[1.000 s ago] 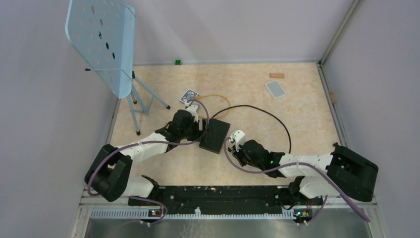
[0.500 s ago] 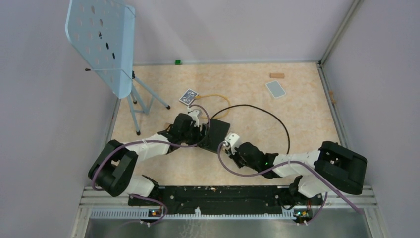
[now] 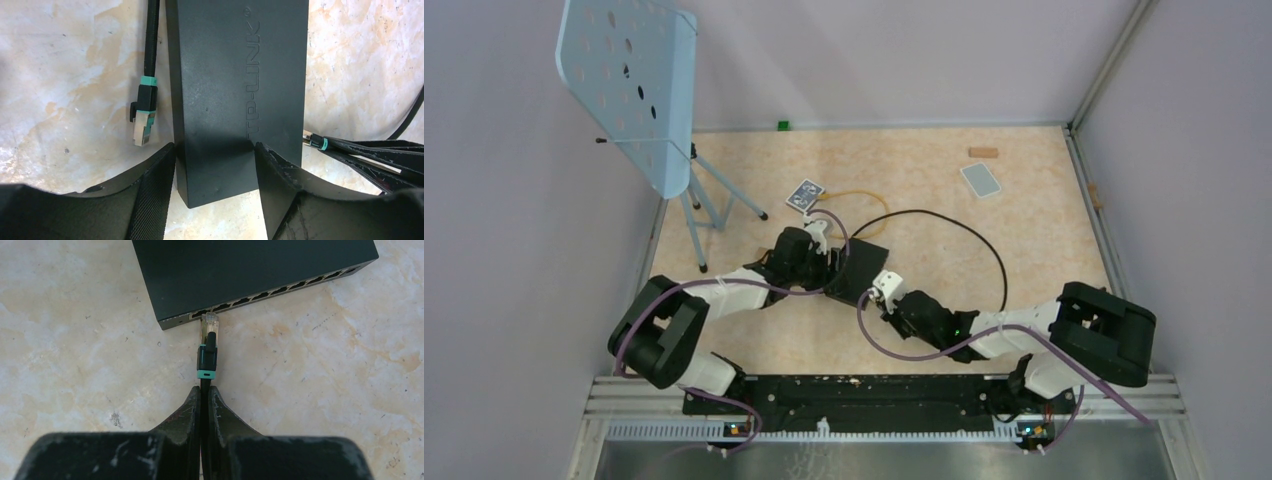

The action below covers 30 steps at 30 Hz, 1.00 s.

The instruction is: Insert the plug into the switch port

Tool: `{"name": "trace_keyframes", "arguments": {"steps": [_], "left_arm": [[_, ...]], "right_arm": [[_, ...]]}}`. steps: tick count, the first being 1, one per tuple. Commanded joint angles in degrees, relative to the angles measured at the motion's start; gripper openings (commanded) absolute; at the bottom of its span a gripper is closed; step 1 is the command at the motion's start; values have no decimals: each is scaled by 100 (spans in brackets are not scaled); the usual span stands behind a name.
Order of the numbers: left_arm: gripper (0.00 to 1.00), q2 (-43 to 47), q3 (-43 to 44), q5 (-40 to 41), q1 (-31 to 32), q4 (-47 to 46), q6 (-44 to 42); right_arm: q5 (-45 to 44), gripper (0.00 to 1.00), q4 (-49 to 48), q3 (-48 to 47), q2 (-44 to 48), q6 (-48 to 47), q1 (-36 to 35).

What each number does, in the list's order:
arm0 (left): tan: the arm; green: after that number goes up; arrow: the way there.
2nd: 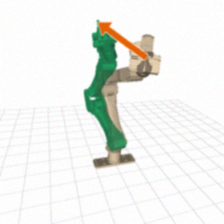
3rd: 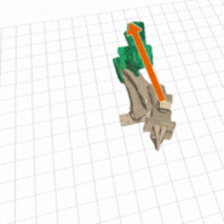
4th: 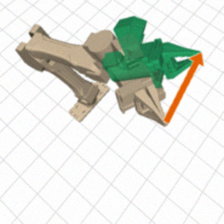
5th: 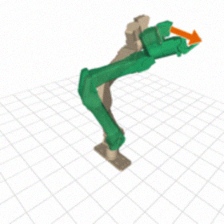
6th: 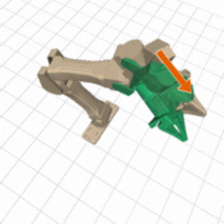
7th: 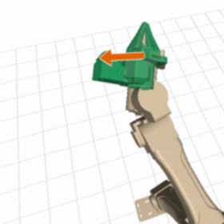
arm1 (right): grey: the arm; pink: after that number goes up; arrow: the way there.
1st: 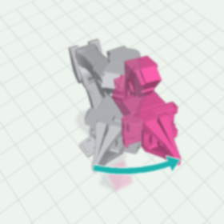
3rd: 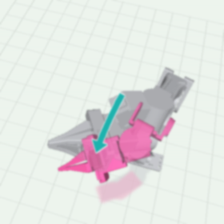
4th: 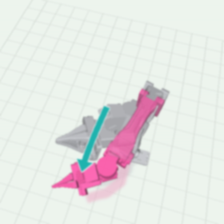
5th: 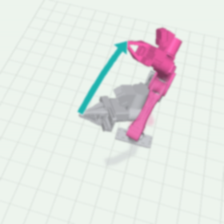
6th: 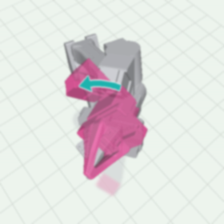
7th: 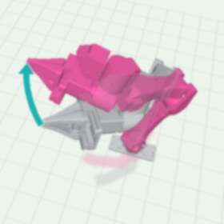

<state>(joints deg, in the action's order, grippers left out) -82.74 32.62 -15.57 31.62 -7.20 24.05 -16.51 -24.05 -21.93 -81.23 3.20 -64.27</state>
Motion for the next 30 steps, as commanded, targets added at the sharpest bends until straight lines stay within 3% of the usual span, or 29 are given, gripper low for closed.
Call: {"name": "trace_keyframes", "arguments": {"steps": [1, 30], "left_arm": [[63, -218, 7, -257, 16, -131, -126], [61, -528, -188, -427, 18, -341, -197]], "right_arm": [[-49, 0, -33, -142, -141, -99, -111], [61, 0, -146, -88, 177, -297, -367]]}}
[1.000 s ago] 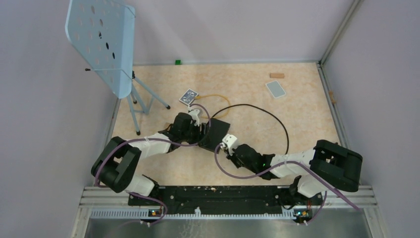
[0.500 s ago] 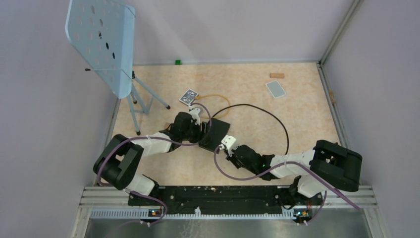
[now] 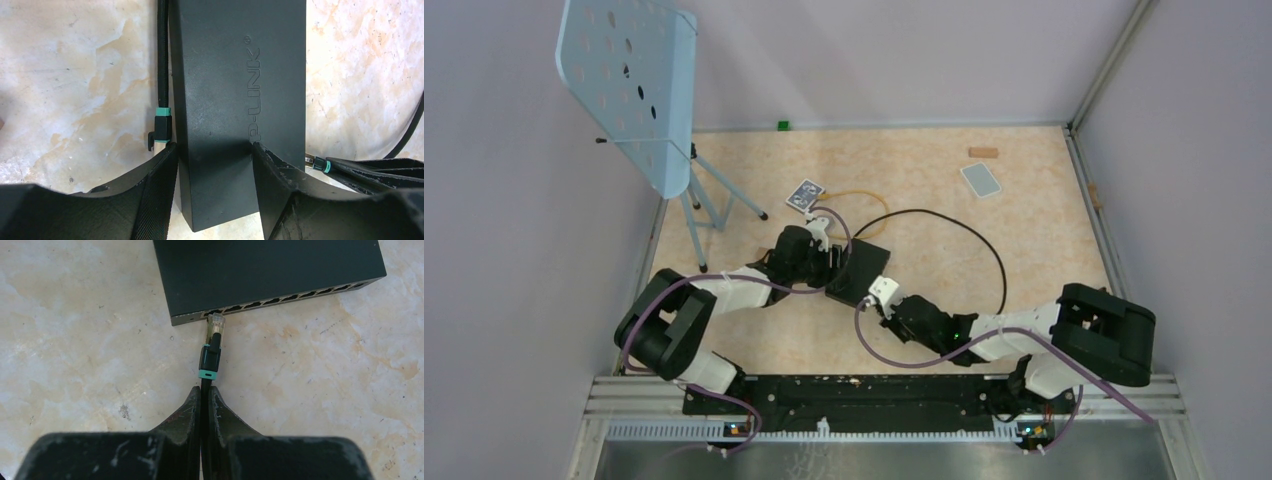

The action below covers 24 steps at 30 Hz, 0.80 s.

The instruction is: Insert the plug into the switch port

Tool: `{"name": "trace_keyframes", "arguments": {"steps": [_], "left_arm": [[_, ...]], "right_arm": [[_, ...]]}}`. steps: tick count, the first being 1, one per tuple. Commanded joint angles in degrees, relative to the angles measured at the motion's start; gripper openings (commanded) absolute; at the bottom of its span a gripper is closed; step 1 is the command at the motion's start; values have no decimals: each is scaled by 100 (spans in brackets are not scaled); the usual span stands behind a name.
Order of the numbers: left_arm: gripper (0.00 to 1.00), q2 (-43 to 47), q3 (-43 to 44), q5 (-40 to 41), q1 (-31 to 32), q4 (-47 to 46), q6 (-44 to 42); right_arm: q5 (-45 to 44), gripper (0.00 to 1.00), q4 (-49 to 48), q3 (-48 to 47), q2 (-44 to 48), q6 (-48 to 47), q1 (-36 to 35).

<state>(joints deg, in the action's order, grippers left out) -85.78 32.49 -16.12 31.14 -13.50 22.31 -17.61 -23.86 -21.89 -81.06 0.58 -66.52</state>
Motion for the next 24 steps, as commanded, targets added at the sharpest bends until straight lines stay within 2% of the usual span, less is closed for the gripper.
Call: {"name": "trace_keyframes", "arguments": {"steps": [1, 24], "left_arm": [[61, -221, -178, -370, 68, 291, -24], [59, -350, -156, -477, 73, 253, -76]], "right_arm": [[174, 0, -153, -96, 173, -28, -142], [-107, 0, 48, -253, 184, -318, -164]]}}
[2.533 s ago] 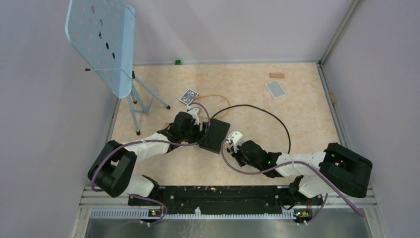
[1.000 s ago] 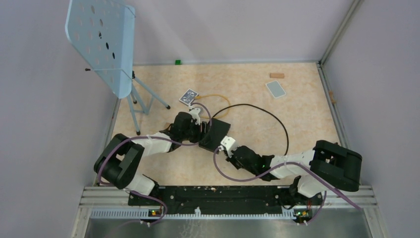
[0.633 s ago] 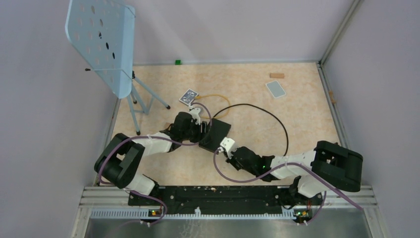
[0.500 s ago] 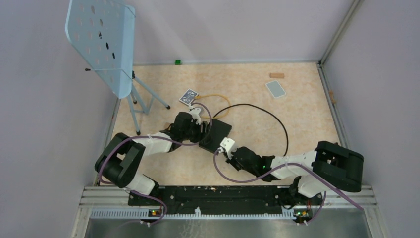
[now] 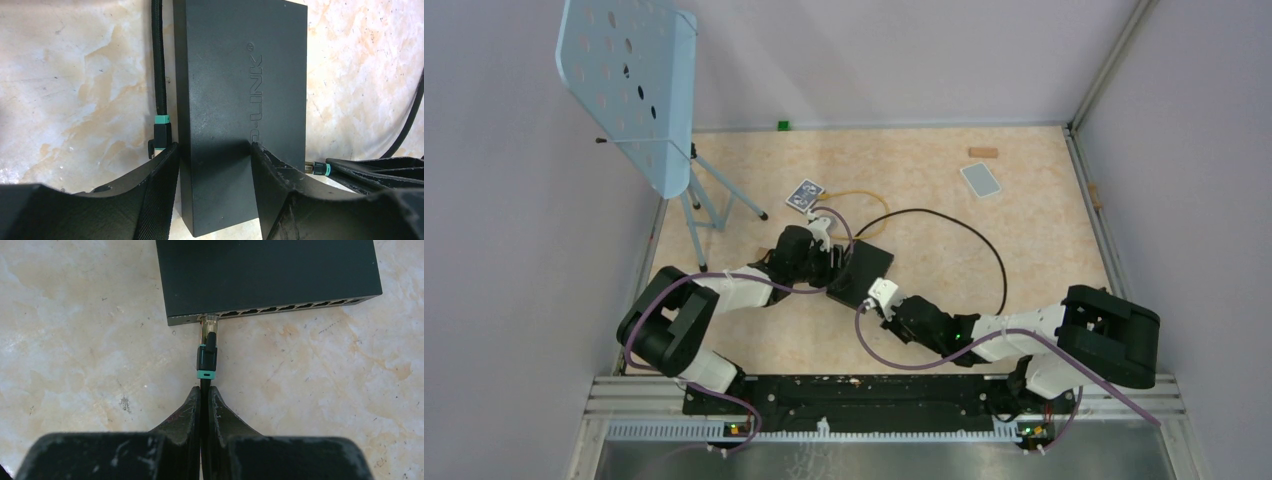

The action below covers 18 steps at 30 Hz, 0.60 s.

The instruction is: Insert the plug into the switch port

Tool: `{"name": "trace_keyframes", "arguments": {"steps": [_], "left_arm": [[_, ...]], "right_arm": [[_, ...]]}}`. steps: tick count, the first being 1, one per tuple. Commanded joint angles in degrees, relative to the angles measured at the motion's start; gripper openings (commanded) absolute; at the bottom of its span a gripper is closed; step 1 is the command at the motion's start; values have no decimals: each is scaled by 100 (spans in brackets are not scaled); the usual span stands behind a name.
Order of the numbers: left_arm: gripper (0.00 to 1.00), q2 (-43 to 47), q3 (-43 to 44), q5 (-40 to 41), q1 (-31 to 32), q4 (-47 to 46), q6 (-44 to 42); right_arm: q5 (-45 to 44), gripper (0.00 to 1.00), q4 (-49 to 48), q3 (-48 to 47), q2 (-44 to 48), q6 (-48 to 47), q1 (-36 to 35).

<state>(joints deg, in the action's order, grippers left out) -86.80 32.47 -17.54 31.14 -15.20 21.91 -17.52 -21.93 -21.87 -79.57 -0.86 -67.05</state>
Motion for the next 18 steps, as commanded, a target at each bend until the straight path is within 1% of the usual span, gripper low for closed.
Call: {"name": "trace_keyframes", "arguments": {"steps": [1, 9, 18], "left_arm": [[59, -249, -158, -355, 75, 423, -50], [57, -291, -195, -417, 77, 450, -160], [57, -249, -241, -450, 85, 441, -170]], "right_arm": [[-99, 0, -140, -271, 5, -221, -106], [29, 0, -90, -344, -101, -570, -106], [184, 0, 138, -650, -251, -997, -101]]}}
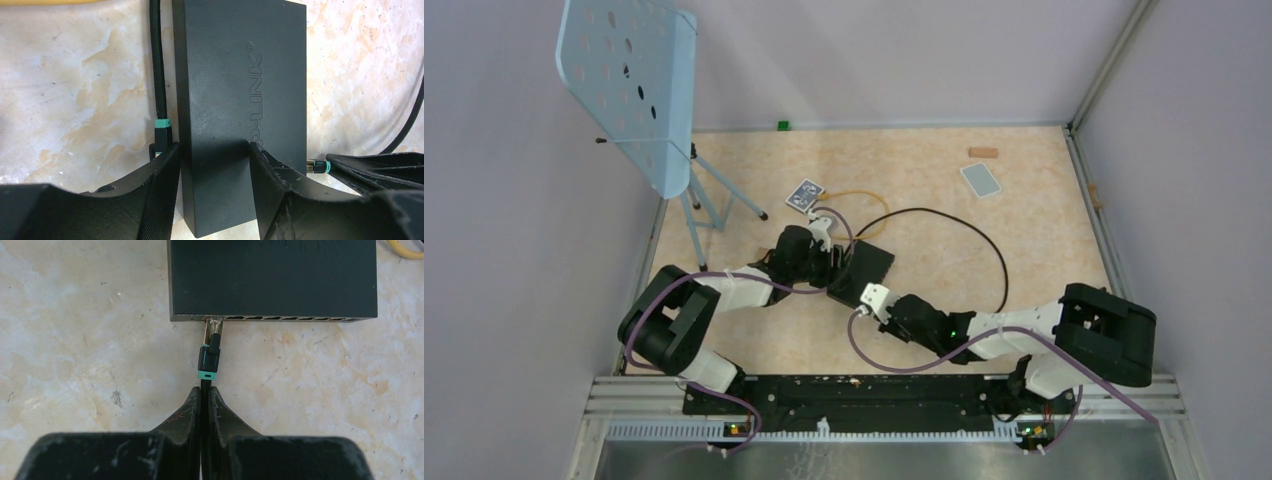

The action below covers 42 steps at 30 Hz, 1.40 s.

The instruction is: Insert the plug into the switch port

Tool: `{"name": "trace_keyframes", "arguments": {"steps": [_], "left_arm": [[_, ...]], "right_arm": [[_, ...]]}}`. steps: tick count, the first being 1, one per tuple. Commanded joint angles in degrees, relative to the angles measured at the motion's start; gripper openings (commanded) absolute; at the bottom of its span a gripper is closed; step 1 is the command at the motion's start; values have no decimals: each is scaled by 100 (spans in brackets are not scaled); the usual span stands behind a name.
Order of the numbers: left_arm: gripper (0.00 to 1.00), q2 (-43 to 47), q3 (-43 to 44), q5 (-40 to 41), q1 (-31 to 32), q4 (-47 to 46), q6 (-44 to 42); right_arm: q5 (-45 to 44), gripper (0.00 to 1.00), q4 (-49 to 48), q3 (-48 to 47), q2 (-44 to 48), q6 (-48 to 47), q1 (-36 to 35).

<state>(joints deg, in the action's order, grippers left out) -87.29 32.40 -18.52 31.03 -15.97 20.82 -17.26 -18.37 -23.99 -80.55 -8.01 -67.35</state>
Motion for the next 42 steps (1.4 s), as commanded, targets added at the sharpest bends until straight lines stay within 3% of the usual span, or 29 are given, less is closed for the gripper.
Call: {"name": "trace_keyframes", "arguments": {"steps": [1, 42], "left_arm": [[57, -205, -234, -360, 92, 508, -60], [49, -93, -1123, -280, 949, -349, 727]], "right_arm": [[154, 0, -167, -470, -174, -292, -73], [443, 0, 176, -1369, -157, -555, 358]]}}
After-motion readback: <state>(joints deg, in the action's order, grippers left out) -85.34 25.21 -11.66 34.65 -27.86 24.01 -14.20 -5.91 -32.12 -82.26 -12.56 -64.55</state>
